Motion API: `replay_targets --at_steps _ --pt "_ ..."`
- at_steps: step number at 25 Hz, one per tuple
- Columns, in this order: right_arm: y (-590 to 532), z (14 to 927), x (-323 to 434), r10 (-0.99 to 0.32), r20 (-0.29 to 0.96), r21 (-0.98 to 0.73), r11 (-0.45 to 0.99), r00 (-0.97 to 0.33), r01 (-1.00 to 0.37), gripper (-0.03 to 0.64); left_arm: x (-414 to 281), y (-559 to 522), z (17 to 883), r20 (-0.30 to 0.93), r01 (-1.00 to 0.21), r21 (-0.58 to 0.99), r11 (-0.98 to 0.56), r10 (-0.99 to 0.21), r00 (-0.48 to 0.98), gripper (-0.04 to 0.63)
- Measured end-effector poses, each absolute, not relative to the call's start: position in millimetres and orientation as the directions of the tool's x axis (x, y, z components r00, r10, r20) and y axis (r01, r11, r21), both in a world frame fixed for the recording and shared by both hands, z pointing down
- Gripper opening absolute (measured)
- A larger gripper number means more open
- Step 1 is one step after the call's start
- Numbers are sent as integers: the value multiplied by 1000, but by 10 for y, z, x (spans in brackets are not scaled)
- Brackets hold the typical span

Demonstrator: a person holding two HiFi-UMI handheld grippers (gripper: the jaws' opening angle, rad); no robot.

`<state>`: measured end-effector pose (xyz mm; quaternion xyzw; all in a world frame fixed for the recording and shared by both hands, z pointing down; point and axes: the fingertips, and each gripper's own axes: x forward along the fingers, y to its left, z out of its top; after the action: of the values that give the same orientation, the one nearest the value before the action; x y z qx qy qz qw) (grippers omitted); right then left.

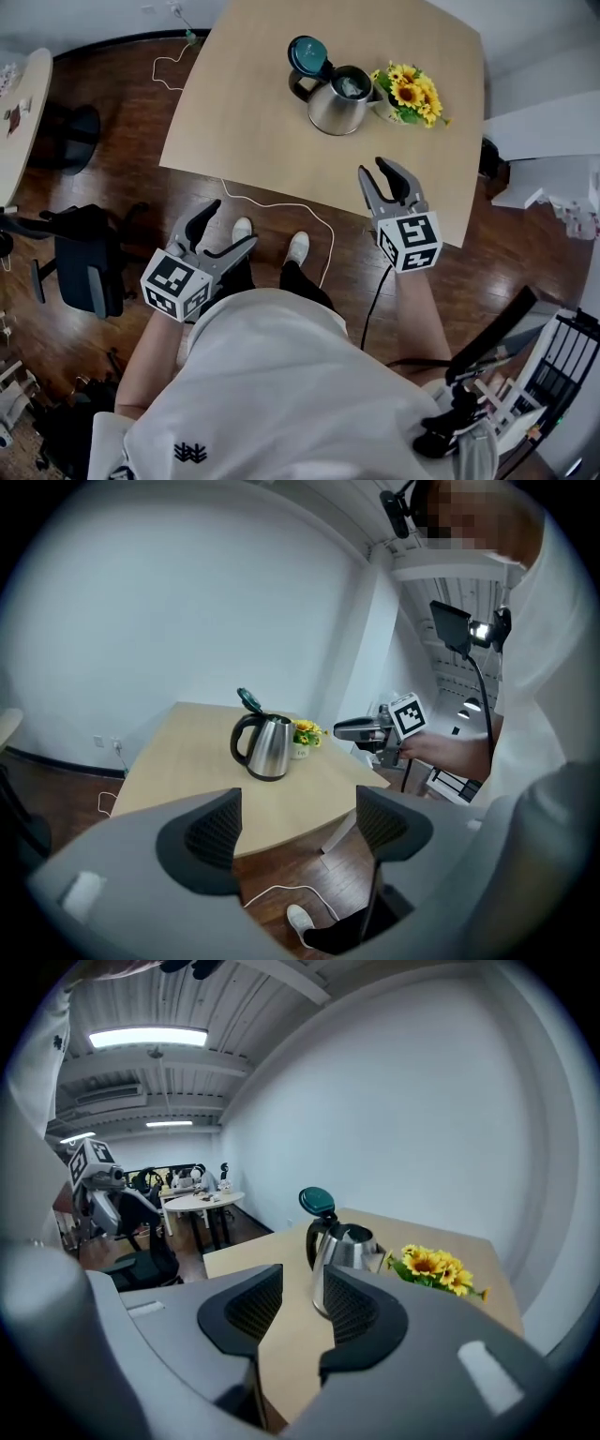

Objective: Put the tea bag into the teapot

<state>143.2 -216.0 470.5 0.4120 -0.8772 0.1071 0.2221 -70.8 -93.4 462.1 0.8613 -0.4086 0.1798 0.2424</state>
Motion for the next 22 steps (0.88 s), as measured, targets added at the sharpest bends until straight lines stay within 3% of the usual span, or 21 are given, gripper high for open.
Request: replay_targets --at_steps 10,16,22 --pt "-749 4564 1683 -733 471 -15 550 -491 -835 149 -619 -133 4445 456 -714 230 -661 -575 679 376" --pt "477 4313 1327 -805 406 -4 472 -433 -882 149 -1046 782 4294 360 -653 268 -709 -555 750 376" --pt "1685 4037 1007 -830 389 -23 426 -401 -904 156 -1478 1608 4308 345 -620 291 -729 -524 778 376"
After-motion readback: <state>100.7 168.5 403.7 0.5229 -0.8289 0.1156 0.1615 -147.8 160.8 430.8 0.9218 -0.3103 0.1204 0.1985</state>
